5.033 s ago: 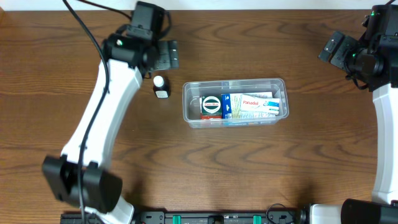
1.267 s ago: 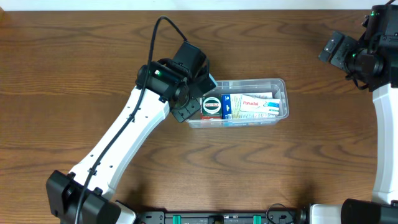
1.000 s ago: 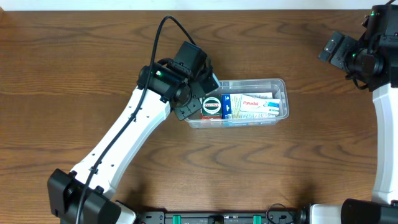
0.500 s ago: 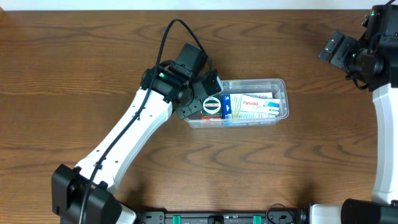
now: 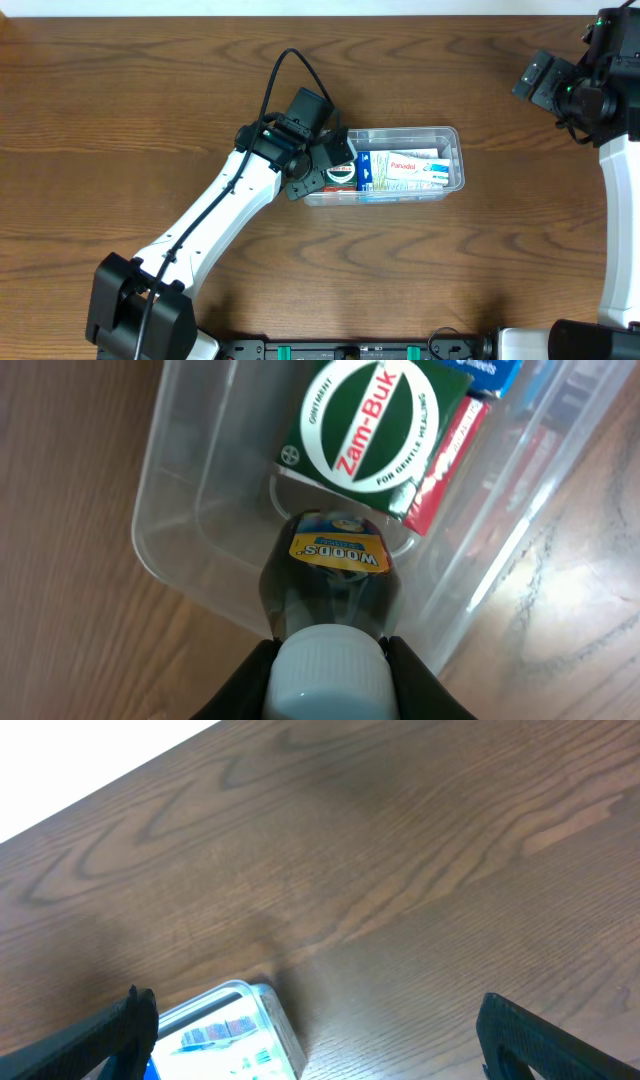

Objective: Pack container
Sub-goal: 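Lower the bottle upright into the container and open the left gripper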

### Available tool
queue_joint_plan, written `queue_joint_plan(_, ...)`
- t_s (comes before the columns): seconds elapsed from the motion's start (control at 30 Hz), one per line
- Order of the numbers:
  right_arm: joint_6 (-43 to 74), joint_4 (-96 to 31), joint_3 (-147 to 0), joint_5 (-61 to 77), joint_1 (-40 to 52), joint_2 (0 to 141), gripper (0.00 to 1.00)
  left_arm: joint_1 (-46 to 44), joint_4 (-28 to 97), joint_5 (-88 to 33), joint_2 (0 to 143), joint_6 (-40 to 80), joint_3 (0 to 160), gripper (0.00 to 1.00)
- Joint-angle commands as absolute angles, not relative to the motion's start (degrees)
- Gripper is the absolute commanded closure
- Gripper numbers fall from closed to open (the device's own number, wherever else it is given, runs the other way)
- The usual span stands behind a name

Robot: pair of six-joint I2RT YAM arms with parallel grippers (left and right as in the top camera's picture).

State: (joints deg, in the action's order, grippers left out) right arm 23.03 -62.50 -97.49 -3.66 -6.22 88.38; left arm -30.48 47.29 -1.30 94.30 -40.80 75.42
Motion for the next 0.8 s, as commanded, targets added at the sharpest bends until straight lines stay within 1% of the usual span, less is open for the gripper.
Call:
queue_joint_plan(0.0, 23.5, -62.6, -98.1, -4.1, -6.5, 88.1, 0.01, -30.3, 47.0, -1.2, 94.4, -42.1, 75.4, 0.92)
queue_joint_plan(0.23, 23.5, -62.6, -98.1, -4.1, -6.5, 88.1, 0.01, -30.3, 45.7, -1.3, 94.5, -46.9, 73.0, 0.92)
queue_joint_plan(0.63, 23.5, -62.6, -98.1, -4.1, -6.5, 88.1, 0.01, -30.3, 42.7, -1.3, 98.1, -46.9, 71.3, 0.92)
queue_joint_plan(0.7, 23.5, -62.6, -98.1, -4.1, -6.5, 88.1, 0.01, -30.3, 42.5, -1.3, 99.3, -46.9, 71.3, 0.91)
queue_joint_plan(0.77, 23.5, -62.6, -98.1, -4.1, -6.5, 88.1, 0.01, -30.3, 42.1, -1.3, 100.3, -46.9, 71.3, 0.83)
